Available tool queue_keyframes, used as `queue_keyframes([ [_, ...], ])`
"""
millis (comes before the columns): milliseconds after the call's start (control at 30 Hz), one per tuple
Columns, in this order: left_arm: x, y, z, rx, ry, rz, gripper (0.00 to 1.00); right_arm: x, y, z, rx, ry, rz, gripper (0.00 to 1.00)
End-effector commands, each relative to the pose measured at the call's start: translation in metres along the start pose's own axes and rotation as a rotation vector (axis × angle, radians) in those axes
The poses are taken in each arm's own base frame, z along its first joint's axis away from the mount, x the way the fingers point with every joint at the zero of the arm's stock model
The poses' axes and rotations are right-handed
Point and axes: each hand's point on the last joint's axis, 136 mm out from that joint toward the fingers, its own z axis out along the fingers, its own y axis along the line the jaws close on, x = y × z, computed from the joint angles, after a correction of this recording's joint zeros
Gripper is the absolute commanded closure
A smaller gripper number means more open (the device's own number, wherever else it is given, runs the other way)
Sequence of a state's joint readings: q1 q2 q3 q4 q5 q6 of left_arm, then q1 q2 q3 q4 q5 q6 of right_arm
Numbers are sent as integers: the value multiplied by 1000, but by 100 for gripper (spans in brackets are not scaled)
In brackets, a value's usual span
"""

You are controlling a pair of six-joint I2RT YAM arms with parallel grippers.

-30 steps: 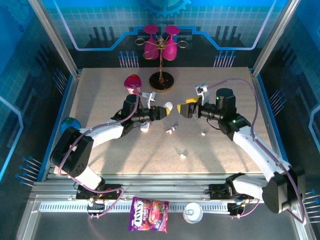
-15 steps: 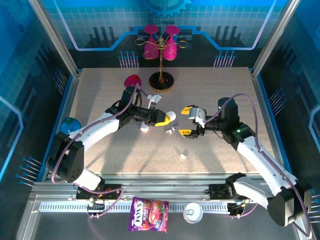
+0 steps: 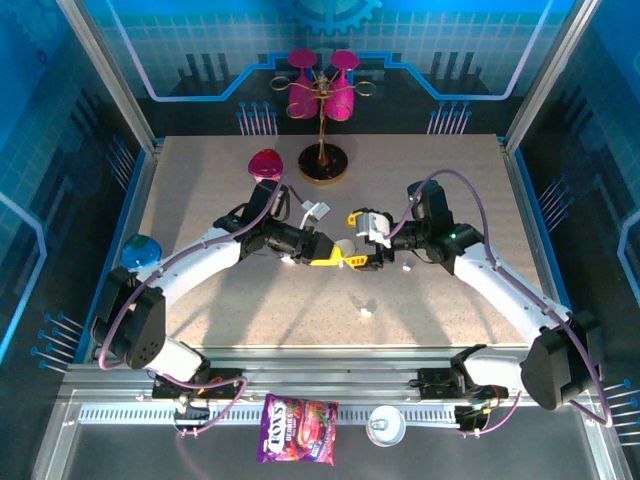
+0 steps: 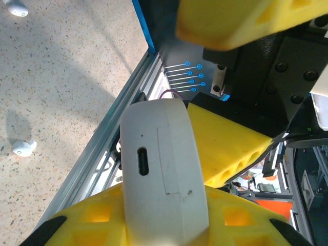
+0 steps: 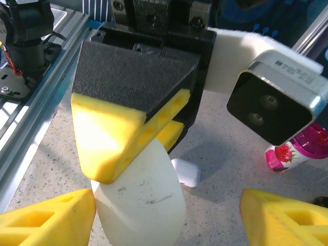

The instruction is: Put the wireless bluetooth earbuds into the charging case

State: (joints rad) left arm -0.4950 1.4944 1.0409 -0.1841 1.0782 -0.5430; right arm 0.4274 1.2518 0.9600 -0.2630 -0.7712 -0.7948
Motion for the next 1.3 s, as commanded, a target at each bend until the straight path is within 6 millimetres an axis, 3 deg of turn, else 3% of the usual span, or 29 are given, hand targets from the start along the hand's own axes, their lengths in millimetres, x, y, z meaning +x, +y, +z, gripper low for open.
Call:
queue_keyframes([
  [0, 3, -37, -5, 76, 24, 99, 93, 0, -1, 4, -16, 5, -16, 29],
  [233, -1, -38, -4, 86, 29, 100, 93, 0, 0, 6, -36, 0, 6, 50],
  [400, -1, -35, -4, 86, 28, 98, 93, -2, -1, 4, -30, 2, 9, 57],
  [600, -3, -29, -1, 71, 21, 87, 85, -2, 3, 1, -31, 8, 26, 65],
  [733, -7, -24, 1, 64, 17, 81, 72, -1, 5, -1, -22, 15, 35, 65],
  [800, -10, -24, 0, 55, 7, 93, 60, 1, 3, -2, -3, 16, 47, 65],
  [867, -12, -25, 0, 45, -10, 114, 40, 4, 1, -3, 17, 11, 64, 66],
  [933, -15, -27, -2, 34, -30, 147, 27, 4, -1, -6, 31, 6, 81, 66],
  [1000, -19, -28, -5, 9, -66, 196, 20, 5, -2, -7, 41, 1, 101, 66],
  [1067, -24, -37, -11, -4, -123, 280, 4, 8, -4, -8, 54, 9, 134, 66],
  [1100, -25, -42, -14, -6, -156, 336, 1, 9, -4, -9, 61, 18, 149, 66],
  [1267, -30, -60, -36, -84, -389, 722, 1, 11, -11, -13, 106, 50, 337, 67],
])
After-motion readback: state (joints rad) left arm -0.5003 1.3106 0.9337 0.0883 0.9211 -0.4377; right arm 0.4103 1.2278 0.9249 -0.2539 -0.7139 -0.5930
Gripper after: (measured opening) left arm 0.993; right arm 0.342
